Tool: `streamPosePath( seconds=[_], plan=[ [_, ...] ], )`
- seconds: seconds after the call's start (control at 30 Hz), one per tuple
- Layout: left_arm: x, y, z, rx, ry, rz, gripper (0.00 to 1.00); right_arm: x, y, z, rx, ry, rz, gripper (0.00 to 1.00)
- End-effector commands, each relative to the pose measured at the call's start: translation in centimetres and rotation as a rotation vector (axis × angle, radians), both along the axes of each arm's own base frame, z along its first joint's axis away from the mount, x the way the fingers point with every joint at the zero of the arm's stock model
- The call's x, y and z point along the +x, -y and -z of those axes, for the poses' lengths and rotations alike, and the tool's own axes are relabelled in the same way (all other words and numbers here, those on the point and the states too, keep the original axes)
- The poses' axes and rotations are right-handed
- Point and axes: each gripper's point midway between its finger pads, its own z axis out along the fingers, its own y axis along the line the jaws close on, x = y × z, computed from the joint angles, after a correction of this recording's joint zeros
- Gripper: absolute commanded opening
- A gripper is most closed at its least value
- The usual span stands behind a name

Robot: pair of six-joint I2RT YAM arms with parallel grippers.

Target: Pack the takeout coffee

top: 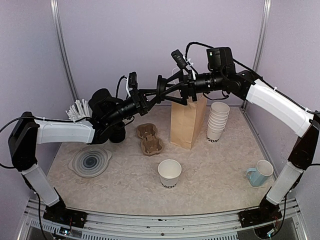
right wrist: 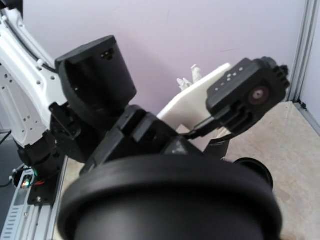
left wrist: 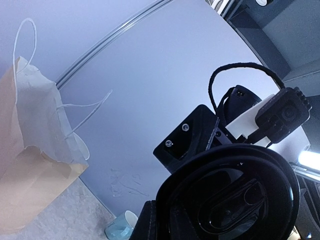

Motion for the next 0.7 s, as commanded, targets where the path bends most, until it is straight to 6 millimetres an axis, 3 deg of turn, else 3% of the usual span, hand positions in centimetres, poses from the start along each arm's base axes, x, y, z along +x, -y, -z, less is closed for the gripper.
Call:
streamPosePath(
  seconds=[0.0,0.27,0.33,0.5,0.67],
  plan=[
    [-0.5,0.3,-1.0,-0.032,0.025,0.006,0.03,-0.3,-1.0,0.2,0.005,-0.028,-0.01,0.82],
    [-0.5,0.5,-0.5,-0.005,0.014,-0.008,0.07,0.4,-0.8,0.6,-0.01,-0.022,0.037,0.7],
    [-0.3,0.4,-0.1,0.013,0.003,-0.022,0.16,0.3,-0.7,0.8,-0.017,-0.017,0.039,0.68],
    [0.3,-0.3,2.3,0.127,-0.044,-0.095,0.5,-0.3,0.6,1.4,-0.058,0.044,0.036,0.67],
    [-0.1,-2.5,5.0,0.348,-0.046,-0.206,0.55,-1.6,3.4,3.2,-0.157,0.158,-0.01,0.68]
  ],
)
